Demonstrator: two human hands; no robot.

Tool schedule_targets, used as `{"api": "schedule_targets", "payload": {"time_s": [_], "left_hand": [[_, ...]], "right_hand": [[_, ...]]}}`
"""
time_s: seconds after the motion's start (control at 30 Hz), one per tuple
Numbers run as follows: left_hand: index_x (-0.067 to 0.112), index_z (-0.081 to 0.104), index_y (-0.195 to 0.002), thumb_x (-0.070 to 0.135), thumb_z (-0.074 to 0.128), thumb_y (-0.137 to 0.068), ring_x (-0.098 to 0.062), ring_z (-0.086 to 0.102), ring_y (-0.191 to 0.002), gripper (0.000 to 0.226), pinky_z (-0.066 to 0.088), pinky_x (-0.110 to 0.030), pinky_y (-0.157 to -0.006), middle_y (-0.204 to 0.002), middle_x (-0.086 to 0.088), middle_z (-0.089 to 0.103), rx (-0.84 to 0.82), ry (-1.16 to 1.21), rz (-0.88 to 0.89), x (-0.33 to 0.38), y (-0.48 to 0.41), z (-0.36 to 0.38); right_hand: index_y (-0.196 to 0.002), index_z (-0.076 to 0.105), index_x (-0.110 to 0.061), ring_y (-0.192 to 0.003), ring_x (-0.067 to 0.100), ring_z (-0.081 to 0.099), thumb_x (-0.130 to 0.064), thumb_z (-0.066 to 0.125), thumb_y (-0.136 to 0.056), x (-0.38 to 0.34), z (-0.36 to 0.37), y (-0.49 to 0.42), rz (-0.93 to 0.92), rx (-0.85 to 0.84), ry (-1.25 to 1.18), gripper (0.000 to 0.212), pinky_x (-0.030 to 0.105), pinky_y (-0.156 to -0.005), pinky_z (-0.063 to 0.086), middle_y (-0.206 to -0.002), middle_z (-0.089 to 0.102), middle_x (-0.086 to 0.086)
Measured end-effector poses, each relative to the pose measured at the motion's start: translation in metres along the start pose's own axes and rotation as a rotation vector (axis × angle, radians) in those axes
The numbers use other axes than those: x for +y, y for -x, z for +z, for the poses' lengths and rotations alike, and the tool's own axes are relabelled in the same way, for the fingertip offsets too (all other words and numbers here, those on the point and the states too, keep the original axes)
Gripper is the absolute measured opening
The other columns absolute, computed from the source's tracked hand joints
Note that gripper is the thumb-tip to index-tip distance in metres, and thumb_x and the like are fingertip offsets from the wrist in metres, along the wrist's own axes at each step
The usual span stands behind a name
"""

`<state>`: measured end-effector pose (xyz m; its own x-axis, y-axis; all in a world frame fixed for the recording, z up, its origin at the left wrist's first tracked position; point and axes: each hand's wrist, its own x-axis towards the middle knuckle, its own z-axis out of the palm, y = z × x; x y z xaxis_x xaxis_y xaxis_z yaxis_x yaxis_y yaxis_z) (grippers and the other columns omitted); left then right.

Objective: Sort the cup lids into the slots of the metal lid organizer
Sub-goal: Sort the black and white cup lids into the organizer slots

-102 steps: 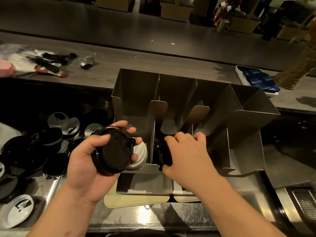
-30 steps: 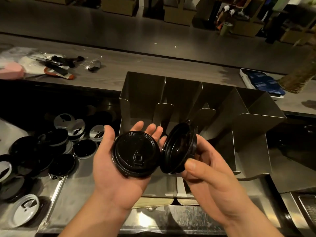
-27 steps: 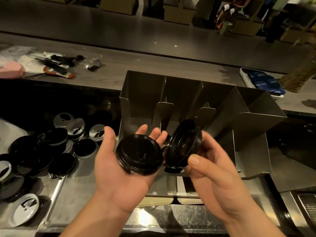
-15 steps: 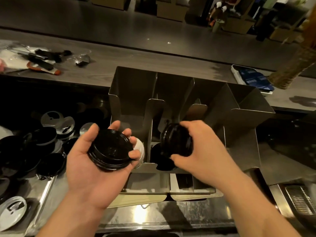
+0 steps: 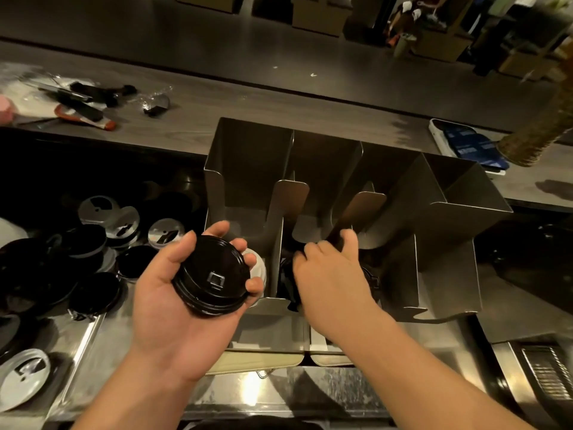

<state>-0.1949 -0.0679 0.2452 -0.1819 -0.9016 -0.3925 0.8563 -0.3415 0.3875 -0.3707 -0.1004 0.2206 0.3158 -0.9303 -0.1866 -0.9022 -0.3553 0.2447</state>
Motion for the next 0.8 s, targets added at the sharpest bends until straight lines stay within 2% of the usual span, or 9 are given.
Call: {"api": "schedule_targets", "payload": {"time_s": [0.1,0.2,0.3,0.4,0.5,0.63,0.7,0.8], "left_hand": [[0.015,0.066,-0.108,0.039,0.061,-0.076,-0.024,0.056,-0.089,0.04,0.047,-0.031,-0.062,-0.1,-0.01,0.059,0.01,0.002,-0.004,0.001,-0.003,-0.001],[0.014,0.067,-0.107,0.038,0.062,-0.073,-0.024,0.056,-0.088,0.041,0.048,-0.031,-0.062,-0.099,-0.01,0.06,0.006,-0.004,-0.009,0.002,-0.004,-0.001],[0.014,0.068,-0.11,0.038,0.06,-0.077,-0.026,0.058,-0.089,0.042,0.048,-0.034,-0.065,-0.101,-0.011,0.062,-0.004,-0.029,-0.017,0.002,-0.004,0.001],[0.013,0.068,-0.121,0.046,0.057,-0.083,-0.03,0.065,-0.099,0.052,0.053,-0.039,-0.072,-0.112,-0.015,0.067,-0.023,-0.027,-0.054,-0.001,-0.004,0.003],[0.015,0.067,-0.128,0.059,0.053,-0.084,-0.038,0.064,-0.118,0.063,0.058,-0.051,-0.083,-0.128,-0.02,0.066,-0.041,0.009,-0.086,-0.002,-0.004,0.007],[0.017,0.066,-0.13,0.064,0.05,-0.083,-0.042,0.063,-0.118,0.068,0.054,-0.06,-0.085,-0.129,-0.023,0.065,-0.056,0.019,-0.083,-0.004,-0.006,0.008],[0.017,0.065,-0.131,0.065,0.054,-0.081,-0.042,0.062,-0.12,0.07,0.053,-0.062,-0.089,-0.131,-0.023,0.064,-0.087,0.012,-0.056,-0.005,-0.008,0.006],[0.014,0.064,-0.131,0.061,0.077,-0.069,-0.04,0.057,-0.127,0.079,0.051,-0.058,-0.096,-0.136,-0.022,0.06,-0.178,-0.073,0.032,-0.007,-0.009,0.003]], "right_hand": [[-0.119,0.06,-0.021,-0.112,0.026,0.055,-0.032,0.066,-0.088,0.004,-0.002,-0.005,-0.076,-0.035,0.016,0.034,0.053,-0.112,0.018,-0.114,0.06,0.003],[-0.12,0.057,-0.021,-0.099,0.024,0.059,-0.029,0.068,-0.087,0.01,-0.003,-0.01,-0.092,-0.036,0.016,0.036,0.044,-0.098,0.033,-0.108,0.06,0.003],[-0.126,0.054,-0.022,-0.101,0.026,0.061,-0.028,0.067,-0.089,0.009,-0.002,-0.014,-0.086,-0.033,-0.004,0.04,0.041,-0.093,0.039,-0.111,0.061,0.004],[-0.125,0.057,-0.023,-0.107,0.026,0.056,-0.03,0.063,-0.092,0.008,-0.002,-0.018,-0.082,-0.044,-0.006,0.035,0.039,-0.09,0.041,-0.115,0.058,0.007],[-0.124,0.055,-0.022,-0.108,0.026,0.055,-0.034,0.06,-0.094,0.005,0.0,-0.015,-0.06,-0.074,0.009,0.033,0.039,-0.092,0.037,-0.115,0.058,0.007],[-0.128,0.05,-0.018,-0.113,0.027,0.053,-0.03,0.062,-0.093,0.0,0.005,-0.004,-0.039,-0.058,-0.037,0.039,0.039,-0.102,0.033,-0.12,0.06,0.006],[-0.127,0.053,-0.018,-0.116,0.024,0.052,-0.028,0.065,-0.09,0.003,0.007,0.003,-0.07,-0.002,-0.132,0.04,0.036,-0.107,0.032,-0.121,0.059,0.004],[-0.121,0.059,-0.031,-0.114,0.003,0.048,-0.028,0.065,-0.091,0.016,-0.007,0.024,-0.008,0.144,-0.544,0.031,0.019,-0.101,0.037,-0.117,0.056,-0.016]]}}
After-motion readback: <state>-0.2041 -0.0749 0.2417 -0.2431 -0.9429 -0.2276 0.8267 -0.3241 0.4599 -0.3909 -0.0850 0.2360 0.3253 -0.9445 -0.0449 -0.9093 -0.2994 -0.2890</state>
